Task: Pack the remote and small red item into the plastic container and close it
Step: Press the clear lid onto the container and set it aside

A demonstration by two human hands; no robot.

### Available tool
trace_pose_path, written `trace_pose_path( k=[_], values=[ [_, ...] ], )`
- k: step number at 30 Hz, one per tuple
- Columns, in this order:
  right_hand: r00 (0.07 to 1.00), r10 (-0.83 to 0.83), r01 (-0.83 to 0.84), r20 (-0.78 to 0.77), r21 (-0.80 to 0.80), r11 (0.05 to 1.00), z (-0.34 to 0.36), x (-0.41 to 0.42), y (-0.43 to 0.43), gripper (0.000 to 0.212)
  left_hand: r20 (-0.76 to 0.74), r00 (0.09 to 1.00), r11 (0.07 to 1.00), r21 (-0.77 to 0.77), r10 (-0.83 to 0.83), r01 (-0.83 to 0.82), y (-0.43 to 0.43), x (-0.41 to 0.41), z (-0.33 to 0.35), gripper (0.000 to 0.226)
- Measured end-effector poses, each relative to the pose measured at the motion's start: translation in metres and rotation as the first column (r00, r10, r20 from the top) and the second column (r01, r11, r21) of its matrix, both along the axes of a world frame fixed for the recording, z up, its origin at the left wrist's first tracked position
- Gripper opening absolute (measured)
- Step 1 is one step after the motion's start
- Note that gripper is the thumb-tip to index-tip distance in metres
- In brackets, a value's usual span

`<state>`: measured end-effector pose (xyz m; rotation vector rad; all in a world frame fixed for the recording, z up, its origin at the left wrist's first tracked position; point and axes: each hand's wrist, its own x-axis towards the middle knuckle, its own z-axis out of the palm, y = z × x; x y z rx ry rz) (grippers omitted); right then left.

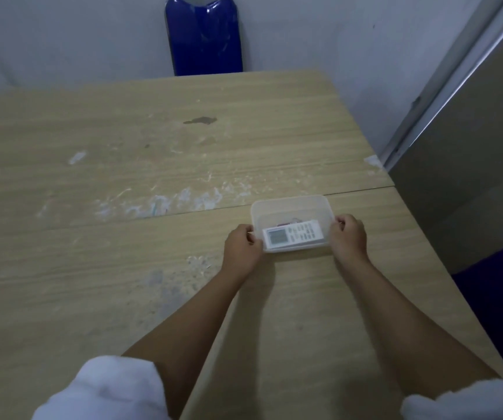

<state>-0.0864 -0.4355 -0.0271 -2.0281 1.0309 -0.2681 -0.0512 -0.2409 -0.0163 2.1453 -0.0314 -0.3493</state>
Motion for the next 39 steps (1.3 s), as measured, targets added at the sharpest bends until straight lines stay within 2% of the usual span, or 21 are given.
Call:
trace_pose_path(
  k=[6, 16, 21, 24, 27, 33, 39],
  values=[
    [1.000, -0.003, 0.003, -0.004, -0.038, 0.999, -0.001, 0.026, -0.034, 0.033, 0.027, 0.998, 0.998, 0.024, -0.060, 0.059, -0.034, 0.023, -0.002, 0.030],
    [0.998, 0.025, -0.026, -0.054, -0.030, 0.999, -0.007, 0.026, -0.035, 0.037, 0.002, 0.994, 0.993, 0.044, -0.107, 0.107, -0.036, 0.024, -0.004, 0.028],
    [0.994, 0.031, -0.036, -0.105, -0.044, 0.998, 0.005, 0.020, -0.030, 0.039, -0.065, 0.992, 0.994, 0.011, -0.112, 0.113, -0.028, 0.020, 0.007, 0.047],
    [0.981, 0.074, -0.098, -0.181, -0.125, 0.987, 0.016, 0.017, -0.025, 0.042, -0.078, 0.989, 0.991, 0.020, -0.128, 0.130, -0.023, 0.020, 0.015, 0.051],
    [0.969, 0.145, -0.178, -0.199, -0.162, 0.971, 0.034, 0.015, -0.013, 0.043, -0.037, 0.990, 0.990, 0.044, -0.134, 0.136, -0.013, 0.018, 0.027, 0.048],
    [0.943, 0.300, -0.325, -0.140, -0.215, 0.921, 0.087, 0.020, 0.020, 0.041, 0.070, 0.989, 0.990, 0.061, -0.131, 0.127, 0.012, 0.016, 0.068, 0.045],
    [0.915, 0.403, -0.390, -0.040, -0.348, 0.852, 0.164, 0.027, 0.058, 0.042, 0.258, 0.955, 0.988, 0.093, -0.144, 0.124, 0.050, 0.026, 0.137, 0.046]
  ],
)
